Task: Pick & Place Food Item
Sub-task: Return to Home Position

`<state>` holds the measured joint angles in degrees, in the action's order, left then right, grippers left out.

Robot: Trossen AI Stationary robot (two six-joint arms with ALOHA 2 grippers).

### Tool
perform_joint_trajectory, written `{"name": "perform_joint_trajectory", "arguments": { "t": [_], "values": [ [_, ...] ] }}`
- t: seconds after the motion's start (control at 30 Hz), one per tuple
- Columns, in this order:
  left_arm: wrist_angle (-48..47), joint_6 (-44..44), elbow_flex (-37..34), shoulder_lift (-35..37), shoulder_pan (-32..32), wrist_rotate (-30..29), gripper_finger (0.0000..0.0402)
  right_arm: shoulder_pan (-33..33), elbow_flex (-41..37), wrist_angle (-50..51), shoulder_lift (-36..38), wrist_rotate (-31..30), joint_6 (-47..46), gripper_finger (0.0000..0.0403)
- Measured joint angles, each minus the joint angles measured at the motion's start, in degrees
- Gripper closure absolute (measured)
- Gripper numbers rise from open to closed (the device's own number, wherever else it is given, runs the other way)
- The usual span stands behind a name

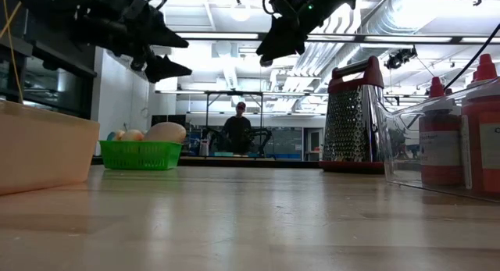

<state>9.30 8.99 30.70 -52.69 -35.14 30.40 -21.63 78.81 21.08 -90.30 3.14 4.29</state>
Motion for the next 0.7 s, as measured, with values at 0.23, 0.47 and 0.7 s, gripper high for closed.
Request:
{"name": "perform_joint_trajectory", "arguments": {
  "t": [0.23, 0.47, 0.7],
  "values": [
    [-0.1, -0.4, 0.0, 0.0, 10.6, -11.7, 0.0003, 0.0, 0.0, 0.0, 0.0, 0.0, 0.0, 0.0198],
    [-0.6, -0.6, 0.0, 0.0, 21.1, -21.3, 0.0003, 0.0, 0.0, 0.0, 0.0, 0.0, 0.0, 0.0198],
    [-1.3, -0.5, 0.0, 0.0, 26.6, -23.3, 0.0003, 0.0, 0.0, 0.0, 0.0, 0.0, 0.0, 0.0198]
  ]
}}
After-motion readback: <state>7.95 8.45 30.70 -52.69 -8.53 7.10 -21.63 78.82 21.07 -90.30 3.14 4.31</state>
